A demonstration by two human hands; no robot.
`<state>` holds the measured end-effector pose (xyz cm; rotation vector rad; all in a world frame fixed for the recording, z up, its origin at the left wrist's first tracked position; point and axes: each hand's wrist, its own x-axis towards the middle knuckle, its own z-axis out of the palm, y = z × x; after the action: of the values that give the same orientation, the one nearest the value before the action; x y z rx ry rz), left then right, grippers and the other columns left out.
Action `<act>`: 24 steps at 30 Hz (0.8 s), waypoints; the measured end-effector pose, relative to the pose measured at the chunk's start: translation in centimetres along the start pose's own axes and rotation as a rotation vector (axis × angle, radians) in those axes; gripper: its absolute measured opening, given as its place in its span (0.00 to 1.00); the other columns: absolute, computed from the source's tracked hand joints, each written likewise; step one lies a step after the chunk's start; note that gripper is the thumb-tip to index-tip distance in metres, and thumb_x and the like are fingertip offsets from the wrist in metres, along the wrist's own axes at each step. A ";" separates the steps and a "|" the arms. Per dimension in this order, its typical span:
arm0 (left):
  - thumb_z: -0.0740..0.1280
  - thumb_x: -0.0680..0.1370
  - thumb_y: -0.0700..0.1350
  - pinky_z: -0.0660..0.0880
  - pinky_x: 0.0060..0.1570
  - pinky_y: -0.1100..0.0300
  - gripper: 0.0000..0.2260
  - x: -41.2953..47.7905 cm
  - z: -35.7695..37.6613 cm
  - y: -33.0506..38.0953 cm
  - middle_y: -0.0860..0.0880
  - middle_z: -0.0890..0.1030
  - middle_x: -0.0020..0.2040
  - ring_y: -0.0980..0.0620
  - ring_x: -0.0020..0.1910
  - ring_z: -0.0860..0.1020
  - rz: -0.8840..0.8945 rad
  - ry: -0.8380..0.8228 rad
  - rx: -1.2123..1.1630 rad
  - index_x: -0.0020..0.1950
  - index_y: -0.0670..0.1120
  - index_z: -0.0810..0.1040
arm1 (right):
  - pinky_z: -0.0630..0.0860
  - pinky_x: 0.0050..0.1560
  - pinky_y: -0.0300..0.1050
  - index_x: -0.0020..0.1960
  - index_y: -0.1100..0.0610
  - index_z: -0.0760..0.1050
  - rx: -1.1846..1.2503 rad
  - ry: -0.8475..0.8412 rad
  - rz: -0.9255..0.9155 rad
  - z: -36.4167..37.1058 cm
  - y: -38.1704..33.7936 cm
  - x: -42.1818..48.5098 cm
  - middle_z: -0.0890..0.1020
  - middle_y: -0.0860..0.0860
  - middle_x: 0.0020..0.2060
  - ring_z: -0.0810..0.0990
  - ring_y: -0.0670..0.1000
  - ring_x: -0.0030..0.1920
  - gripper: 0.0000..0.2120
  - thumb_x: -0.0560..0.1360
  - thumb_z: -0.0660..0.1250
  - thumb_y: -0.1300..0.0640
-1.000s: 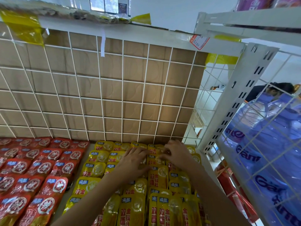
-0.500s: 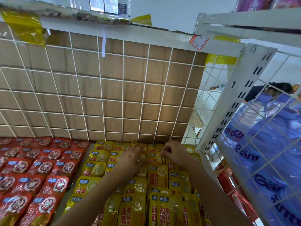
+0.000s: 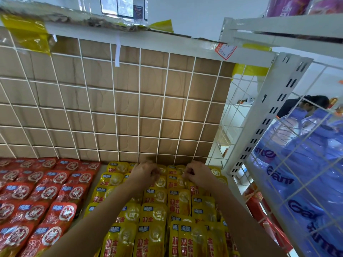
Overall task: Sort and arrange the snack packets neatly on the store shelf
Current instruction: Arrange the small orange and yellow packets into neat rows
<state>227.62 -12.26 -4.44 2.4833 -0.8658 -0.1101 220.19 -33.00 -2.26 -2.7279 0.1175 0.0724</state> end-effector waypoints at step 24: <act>0.68 0.74 0.42 0.71 0.47 0.62 0.05 -0.7 -1.0 0.2 0.54 0.75 0.47 0.57 0.47 0.74 0.130 0.048 -0.079 0.49 0.48 0.81 | 0.73 0.47 0.41 0.42 0.50 0.73 0.075 0.113 -0.008 -0.4 -0.7 -0.9 0.77 0.47 0.43 0.74 0.46 0.46 0.04 0.73 0.68 0.52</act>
<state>227.15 -11.51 -3.49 2.3401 -0.9812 -0.0388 219.38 -32.47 -1.57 -2.6569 0.1386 -0.0872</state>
